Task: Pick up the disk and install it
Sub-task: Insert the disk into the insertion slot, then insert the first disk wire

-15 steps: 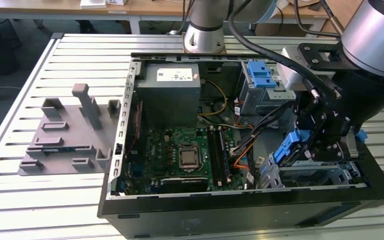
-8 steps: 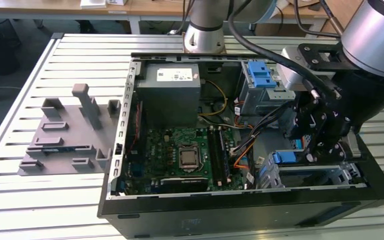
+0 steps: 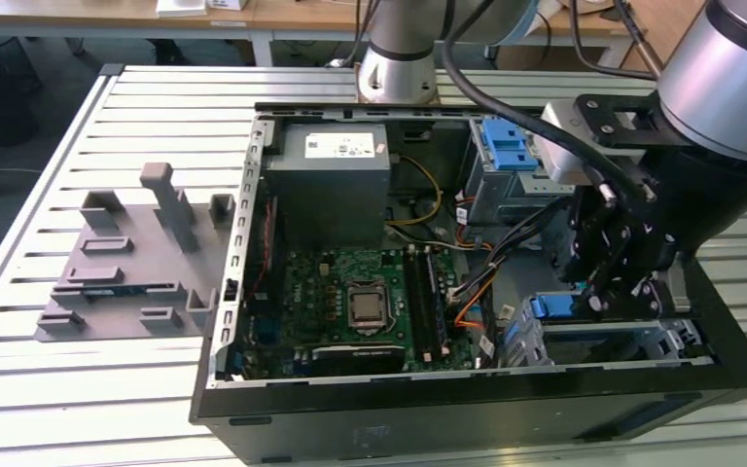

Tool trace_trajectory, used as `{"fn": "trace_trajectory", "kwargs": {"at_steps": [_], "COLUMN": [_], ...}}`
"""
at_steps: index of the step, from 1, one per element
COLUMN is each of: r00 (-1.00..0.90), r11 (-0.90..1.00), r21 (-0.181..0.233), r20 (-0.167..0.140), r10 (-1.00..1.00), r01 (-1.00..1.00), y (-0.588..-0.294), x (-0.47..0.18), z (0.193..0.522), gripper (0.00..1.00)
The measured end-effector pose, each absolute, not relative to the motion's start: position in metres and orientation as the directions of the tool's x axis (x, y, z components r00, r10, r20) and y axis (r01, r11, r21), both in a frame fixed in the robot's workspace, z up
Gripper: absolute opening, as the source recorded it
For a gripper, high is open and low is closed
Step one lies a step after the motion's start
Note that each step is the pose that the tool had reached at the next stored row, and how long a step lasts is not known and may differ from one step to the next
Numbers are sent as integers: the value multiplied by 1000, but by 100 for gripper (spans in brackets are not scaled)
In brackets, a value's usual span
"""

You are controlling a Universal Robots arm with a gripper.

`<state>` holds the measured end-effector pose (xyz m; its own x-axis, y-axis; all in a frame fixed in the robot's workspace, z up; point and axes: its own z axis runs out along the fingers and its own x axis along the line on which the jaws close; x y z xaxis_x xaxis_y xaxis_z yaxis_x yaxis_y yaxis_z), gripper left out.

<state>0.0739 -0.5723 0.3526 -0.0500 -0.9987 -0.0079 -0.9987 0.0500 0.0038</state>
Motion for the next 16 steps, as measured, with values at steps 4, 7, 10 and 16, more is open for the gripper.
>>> {"fn": "trace_trajectory", "kwargs": {"at_steps": [4,7,10,16], "r00": [-50,-50,-50,-50], "r11": [50,50,50,50], "r21": [4,4,4,4], "r20": [-8,-8,-8,-8], "r10": [-999,-999,-999,-999], "r01": [-999,-999,-999,-999], "y": [-572,-572,-572,-572], "x": [74,74,74,74], "z": [352,352,352,351], "gripper": [25,13,11,11]}}
